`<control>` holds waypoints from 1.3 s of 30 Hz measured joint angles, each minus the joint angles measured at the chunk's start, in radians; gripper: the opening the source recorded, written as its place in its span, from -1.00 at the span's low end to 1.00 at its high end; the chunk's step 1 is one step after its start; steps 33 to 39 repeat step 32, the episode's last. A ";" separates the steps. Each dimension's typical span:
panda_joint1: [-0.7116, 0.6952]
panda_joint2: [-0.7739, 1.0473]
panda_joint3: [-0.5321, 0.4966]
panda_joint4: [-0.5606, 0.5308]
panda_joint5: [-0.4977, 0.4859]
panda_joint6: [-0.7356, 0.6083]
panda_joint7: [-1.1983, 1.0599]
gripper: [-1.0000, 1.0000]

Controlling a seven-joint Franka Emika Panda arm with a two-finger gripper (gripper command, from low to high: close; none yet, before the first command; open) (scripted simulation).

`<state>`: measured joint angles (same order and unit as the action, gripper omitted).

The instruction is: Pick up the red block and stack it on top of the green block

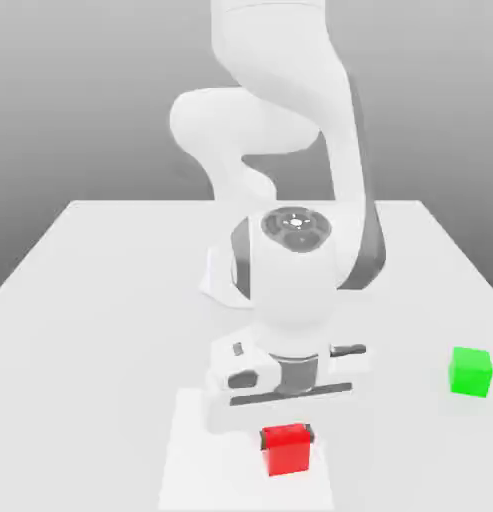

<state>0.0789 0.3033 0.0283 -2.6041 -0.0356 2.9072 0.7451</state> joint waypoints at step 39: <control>0.478 -0.088 0.267 0.005 -0.151 -0.108 -0.582 1.00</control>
